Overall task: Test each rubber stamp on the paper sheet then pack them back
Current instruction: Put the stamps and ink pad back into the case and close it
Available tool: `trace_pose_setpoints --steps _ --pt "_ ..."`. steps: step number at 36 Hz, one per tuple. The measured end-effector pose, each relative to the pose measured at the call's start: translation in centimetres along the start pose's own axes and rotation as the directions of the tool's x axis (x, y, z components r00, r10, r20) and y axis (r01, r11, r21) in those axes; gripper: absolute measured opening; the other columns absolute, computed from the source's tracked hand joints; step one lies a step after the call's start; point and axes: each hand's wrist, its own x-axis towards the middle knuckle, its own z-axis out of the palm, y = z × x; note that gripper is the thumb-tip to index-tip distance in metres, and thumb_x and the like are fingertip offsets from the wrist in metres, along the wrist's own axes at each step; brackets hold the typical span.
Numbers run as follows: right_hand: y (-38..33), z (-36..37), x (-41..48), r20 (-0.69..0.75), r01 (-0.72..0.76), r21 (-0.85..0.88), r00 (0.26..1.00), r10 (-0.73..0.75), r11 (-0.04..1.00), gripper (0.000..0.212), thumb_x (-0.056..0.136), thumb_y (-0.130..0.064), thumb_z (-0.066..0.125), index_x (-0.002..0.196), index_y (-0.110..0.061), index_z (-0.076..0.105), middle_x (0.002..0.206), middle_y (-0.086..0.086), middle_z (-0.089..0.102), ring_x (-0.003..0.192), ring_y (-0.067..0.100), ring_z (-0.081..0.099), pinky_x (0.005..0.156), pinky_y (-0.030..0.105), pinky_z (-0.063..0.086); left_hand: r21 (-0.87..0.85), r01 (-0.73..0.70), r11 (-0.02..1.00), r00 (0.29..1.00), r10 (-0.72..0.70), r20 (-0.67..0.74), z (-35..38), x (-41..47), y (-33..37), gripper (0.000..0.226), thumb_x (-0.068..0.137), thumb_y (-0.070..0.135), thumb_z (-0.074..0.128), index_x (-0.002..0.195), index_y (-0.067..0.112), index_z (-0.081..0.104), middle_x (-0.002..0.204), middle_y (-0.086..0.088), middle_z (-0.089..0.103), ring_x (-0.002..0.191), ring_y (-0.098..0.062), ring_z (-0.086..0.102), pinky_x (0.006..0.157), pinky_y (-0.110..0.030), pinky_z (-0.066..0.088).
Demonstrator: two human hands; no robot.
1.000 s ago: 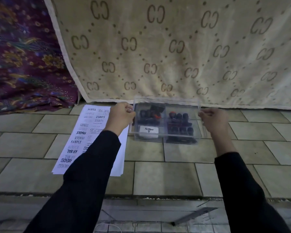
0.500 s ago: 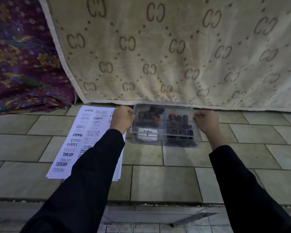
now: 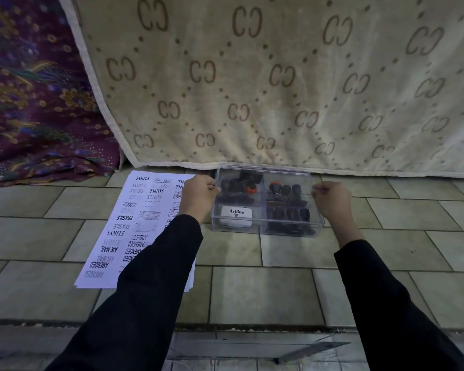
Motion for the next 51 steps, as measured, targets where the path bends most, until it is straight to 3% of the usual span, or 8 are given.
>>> trace_pose_setpoints --steps 3,9,13,18,21,31,41,51 --pt "-0.1 0.0 -0.1 -0.006 -0.005 0.01 1.0 0.005 1.0 0.021 0.088 -0.007 0.055 0.102 -0.003 0.07 0.103 0.016 0.07 0.102 0.031 0.062 0.086 0.026 0.044 0.016 -0.003 1.0 1.0 0.003 -0.002 0.3 0.1 -0.2 0.017 0.088 0.01 0.061 0.076 0.016 0.052 0.076 -0.008 0.055 0.075 -0.018 0.047 0.066 -0.023 0.036" --pt "-0.1 0.0 -0.4 0.046 -0.047 0.045 0.998 0.044 0.998 0.021 0.09 -0.013 0.057 0.105 -0.005 0.069 0.098 0.018 0.07 0.096 0.034 0.064 0.084 0.031 0.047 -0.017 0.04 0.999 0.999 -0.04 -0.008 0.3 0.1 -0.4 0.011 0.086 0.011 0.065 0.09 0.003 0.072 0.083 -0.009 0.067 0.081 -0.021 0.059 0.076 -0.021 0.041" --pt "0.0 0.1 -0.5 0.059 -0.069 0.073 0.996 0.065 0.995 0.024 0.092 -0.015 0.055 0.106 -0.003 0.069 0.088 0.018 0.069 0.086 0.032 0.064 0.086 0.039 0.051 -0.01 0.051 0.999 0.998 -0.051 0.024 0.1 0.4 -0.3 0.017 0.086 0.011 0.063 0.075 0.016 0.051 0.075 -0.006 0.048 0.073 -0.018 0.045 0.071 -0.028 0.043" --pt "-0.1 0.2 -1.0 0.044 -0.041 0.042 0.998 0.039 0.998 0.023 0.092 -0.015 0.054 0.1 -0.001 0.071 0.081 0.013 0.065 0.092 0.035 0.065 0.078 0.029 0.046 -0.063 0.098 0.993 0.995 -0.096 0.031 -0.4 -0.3 -0.1 0.013 0.086 0.011 0.064 0.085 0.0 0.071 0.081 -0.016 0.067 0.08 -0.029 0.064 0.084 -0.034 0.053" --pt "0.0 0.1 -1.7 0.009 -0.001 0.006 1.0 0.001 1.0 0.022 0.091 -0.013 0.056 0.1 0.0 0.071 0.098 0.019 0.07 0.097 0.034 0.063 0.073 0.026 0.041 -0.082 0.109 0.991 0.994 -0.106 0.034 -0.6 -1.0 -0.3 0.013 0.085 0.01 0.065 0.088 -0.001 0.072 0.084 -0.016 0.07 0.08 -0.03 0.066 0.084 -0.034 0.053" --pt "1.8 -0.3 -5.1 -0.021 0.058 -0.023 0.998 -0.058 0.998 0.021 0.091 -0.012 0.055 0.099 -0.001 0.071 0.095 0.02 0.071 0.091 0.034 0.064 0.07 0.024 0.037 -0.222 0.133 0.966 0.991 -0.128 0.035 -0.9 -4.0 -2.7 0.023 0.084 0.012 0.069 0.105 0.003 0.071 0.1 -0.012 0.072 0.093 -0.022 0.067 0.087 -0.042 0.055" --pt "1.8 -0.6 -6.2 -0.025 0.05 -0.003 0.998 -0.05 0.999 0.021 0.092 -0.013 0.055 0.1 0.0 0.07 0.098 0.019 0.071 0.093 0.033 0.064 0.071 0.023 0.036 -0.243 0.146 0.959 0.989 -0.136 0.056 -1.0 -4.5 -3.0 0.02 0.084 0.013 0.069 0.103 0.006 0.07 0.093 -0.005 0.069 0.076 -0.01 0.064 0.06 -0.023 0.056" --pt "1.5 -0.6 -6.6 -0.012 -0.002 0.066 1.0 0.003 0.998 0.022 0.092 -0.013 0.055 0.101 0.001 0.069 0.099 0.019 0.07 0.094 0.034 0.063 0.078 0.029 0.043 -0.298 0.18 0.937 0.982 -0.156 0.104 -1.1 -4.3 -2.9 0.015 0.085 0.01 0.067 0.1 0.007 0.068 0.085 0.001 0.065 0.069 -0.006 0.062 0.047 -0.013 0.05"
